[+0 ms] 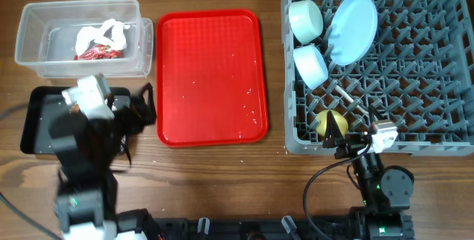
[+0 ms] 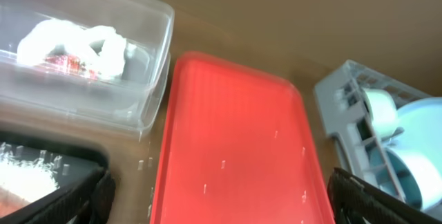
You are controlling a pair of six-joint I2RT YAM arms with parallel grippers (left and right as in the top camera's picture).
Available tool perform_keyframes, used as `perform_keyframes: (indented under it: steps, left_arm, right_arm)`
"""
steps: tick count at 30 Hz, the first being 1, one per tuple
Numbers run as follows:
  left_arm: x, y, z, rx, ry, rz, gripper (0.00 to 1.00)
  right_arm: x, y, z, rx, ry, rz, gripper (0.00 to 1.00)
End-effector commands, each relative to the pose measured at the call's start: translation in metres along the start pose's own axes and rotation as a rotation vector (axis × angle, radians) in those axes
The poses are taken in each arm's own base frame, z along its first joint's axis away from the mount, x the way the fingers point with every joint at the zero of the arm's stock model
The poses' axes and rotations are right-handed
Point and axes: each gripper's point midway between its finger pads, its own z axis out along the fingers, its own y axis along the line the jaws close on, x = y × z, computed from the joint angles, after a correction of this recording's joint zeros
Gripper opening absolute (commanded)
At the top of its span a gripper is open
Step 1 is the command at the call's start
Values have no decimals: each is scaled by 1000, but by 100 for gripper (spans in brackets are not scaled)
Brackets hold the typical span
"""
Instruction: Sort waste into correct bins and load items into the dishwasher rack
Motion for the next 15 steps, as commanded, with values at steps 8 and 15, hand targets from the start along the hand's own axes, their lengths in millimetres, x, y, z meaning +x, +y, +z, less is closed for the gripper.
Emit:
perform_keyframes:
  steps: [8, 15]
  left_arm:
    - [46, 18, -10, 15, -371, 111, 100]
    - [57, 24, -10, 15, -406, 112, 100]
  right_arm:
    - [-1, 3, 0, -18, -7, -16, 100]
    - [-1, 3, 0, -18, -7, -16, 100]
